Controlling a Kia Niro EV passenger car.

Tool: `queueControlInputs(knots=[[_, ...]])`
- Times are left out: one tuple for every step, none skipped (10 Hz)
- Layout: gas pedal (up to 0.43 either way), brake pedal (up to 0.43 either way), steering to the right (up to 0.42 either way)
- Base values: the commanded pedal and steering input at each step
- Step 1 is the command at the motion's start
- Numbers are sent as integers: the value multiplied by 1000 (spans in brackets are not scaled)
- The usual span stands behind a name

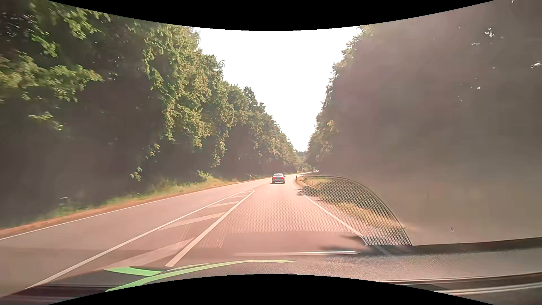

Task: Follow the waypoints while adhering to traffic rules and regulations

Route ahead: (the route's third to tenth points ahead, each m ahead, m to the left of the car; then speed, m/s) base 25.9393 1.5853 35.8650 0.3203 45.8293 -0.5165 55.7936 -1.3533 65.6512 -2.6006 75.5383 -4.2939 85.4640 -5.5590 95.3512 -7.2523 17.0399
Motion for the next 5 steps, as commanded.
queueControlInputs(knots=[[240,0,6],[240,0,6],[240,0,6],[240,0,6],[240,0,7]])
